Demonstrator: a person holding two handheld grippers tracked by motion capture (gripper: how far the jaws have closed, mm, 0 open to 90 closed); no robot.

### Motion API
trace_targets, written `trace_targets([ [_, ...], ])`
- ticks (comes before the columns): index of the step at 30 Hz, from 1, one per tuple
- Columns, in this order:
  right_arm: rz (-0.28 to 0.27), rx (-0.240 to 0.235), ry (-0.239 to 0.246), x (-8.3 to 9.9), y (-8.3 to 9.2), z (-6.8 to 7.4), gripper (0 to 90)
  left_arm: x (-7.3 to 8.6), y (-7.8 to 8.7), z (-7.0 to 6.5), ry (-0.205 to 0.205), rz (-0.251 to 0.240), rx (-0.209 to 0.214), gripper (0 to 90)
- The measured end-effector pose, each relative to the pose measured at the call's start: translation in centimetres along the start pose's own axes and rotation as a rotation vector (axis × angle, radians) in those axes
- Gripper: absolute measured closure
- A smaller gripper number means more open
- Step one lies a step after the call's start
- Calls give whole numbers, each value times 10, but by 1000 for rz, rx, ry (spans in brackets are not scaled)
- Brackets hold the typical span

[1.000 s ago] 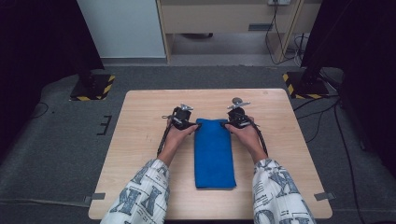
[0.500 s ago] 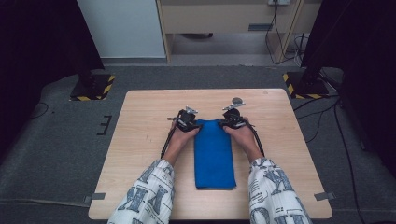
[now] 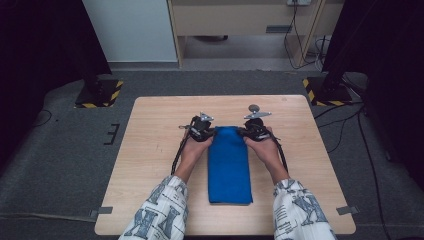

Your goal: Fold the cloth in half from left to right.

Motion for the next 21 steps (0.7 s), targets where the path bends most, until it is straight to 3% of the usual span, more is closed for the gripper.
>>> trace_targets([
  [4,-15,-3,18,-8,9,6,845,-10,12,-1,1,-38,-4,817],
  [21,-68,-7,37,-33,17,9,846,-23,26,6,12,-84,-15,852],
])
Point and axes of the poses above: each handheld gripper's, and its own axes: y roughly backward along the jaws, x roughly out of its underside, z roughly to its left, the point moved 5 cm from there along -y, roughly forward along the jaws, and after that the axes turned 4 degrees about -z, right-handed, at the moved point
